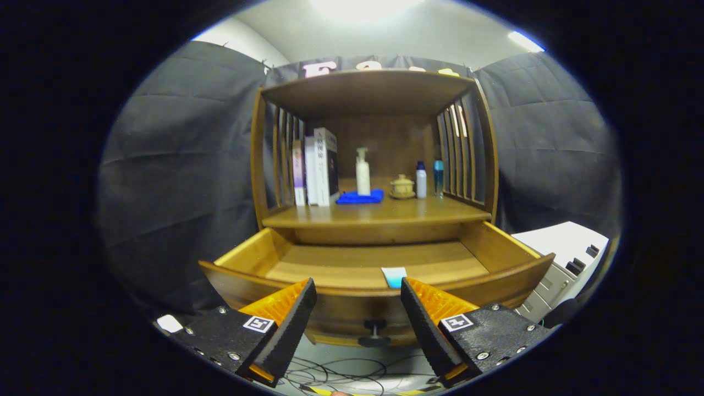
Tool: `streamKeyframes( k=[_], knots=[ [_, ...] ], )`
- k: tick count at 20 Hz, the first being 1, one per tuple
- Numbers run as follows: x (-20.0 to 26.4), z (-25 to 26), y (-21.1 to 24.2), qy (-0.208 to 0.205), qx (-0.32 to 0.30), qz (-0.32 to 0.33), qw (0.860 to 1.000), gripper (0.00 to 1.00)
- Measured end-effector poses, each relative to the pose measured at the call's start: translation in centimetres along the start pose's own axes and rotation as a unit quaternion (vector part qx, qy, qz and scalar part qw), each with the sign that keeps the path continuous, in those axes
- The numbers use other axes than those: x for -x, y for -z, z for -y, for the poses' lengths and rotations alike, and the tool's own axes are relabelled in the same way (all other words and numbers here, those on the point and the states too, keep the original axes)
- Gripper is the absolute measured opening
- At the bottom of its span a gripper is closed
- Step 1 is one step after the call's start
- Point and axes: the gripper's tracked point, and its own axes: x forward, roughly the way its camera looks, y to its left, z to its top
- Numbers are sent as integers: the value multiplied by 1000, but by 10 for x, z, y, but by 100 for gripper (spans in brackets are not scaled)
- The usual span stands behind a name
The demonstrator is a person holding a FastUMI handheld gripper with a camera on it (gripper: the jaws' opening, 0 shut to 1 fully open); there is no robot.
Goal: Pull open the drawer, take out the items inside it, and place them on the countertop above the cabinet.
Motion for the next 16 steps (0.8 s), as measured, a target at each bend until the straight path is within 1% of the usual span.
streamKeyframes(
  k=[2,4,6,7,8,10,13,14,15,16],
  knots=[
    [-11,4,-23,13,20,2,1000,94],
    [-30,11,-42,36,39,-6,999,94],
    [-53,16,-53,53,33,-24,998,95],
    [-67,19,-54,61,18,-40,997,95],
    [-78,18,-49,57,6,-62,996,95],
    [-96,32,-44,77,-2,-101,992,95],
    [-110,64,-19,138,-3,-180,974,95],
    [-116,69,-7,148,-19,-204,968,95],
    [-120,64,4,140,-42,-225,963,95],
    [-123,64,15,144,-65,-242,957,95]
  ],
)
